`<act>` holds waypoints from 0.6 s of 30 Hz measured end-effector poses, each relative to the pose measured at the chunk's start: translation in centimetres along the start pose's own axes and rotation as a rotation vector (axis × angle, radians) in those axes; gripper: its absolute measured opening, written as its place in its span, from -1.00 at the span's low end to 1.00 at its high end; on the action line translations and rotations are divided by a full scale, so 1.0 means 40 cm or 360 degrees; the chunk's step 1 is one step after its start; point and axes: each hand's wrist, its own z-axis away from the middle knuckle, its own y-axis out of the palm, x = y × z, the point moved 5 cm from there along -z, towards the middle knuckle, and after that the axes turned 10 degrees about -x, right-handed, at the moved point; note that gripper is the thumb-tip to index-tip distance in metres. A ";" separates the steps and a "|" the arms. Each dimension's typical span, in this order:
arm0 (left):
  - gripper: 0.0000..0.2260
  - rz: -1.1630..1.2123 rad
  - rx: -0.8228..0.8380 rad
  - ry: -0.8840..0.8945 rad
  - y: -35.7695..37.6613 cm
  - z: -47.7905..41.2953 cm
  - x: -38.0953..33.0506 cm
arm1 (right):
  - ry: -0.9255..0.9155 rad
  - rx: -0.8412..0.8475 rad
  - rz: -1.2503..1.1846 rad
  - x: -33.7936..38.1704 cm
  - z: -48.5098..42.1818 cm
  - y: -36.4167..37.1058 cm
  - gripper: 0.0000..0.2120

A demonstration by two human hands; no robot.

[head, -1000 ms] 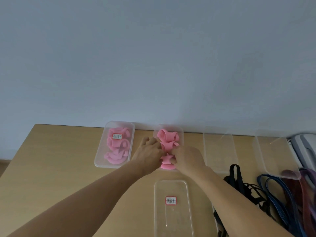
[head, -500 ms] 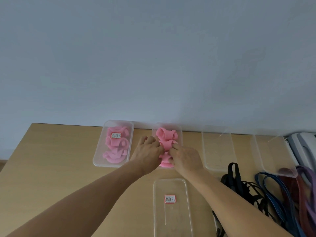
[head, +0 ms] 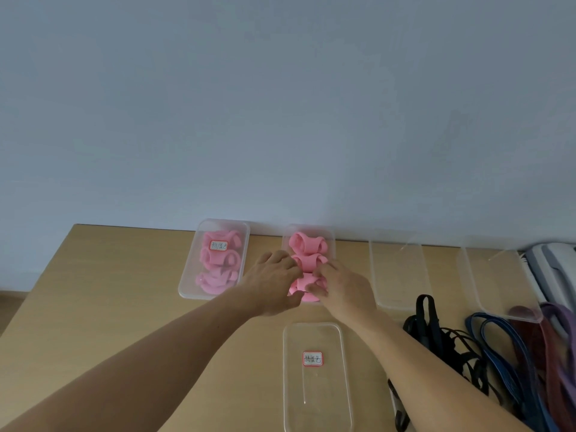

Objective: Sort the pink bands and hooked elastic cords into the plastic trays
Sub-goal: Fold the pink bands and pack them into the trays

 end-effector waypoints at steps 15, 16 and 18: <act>-0.55 0.0126 -0.0024 -0.0328 -0.061 0.046 -0.025 | -0.0077 -0.0084 0.0038 0.027 0.016 -0.111 -0.69; -0.55 0.0131 -0.0035 -0.0322 -0.070 0.054 -0.029 | -0.0081 -0.0097 0.0038 0.033 0.025 -0.124 -0.69; -0.55 0.0151 -0.0046 -0.0292 -0.082 0.069 -0.047 | -0.0077 -0.0123 0.0064 0.046 0.049 -0.145 -0.66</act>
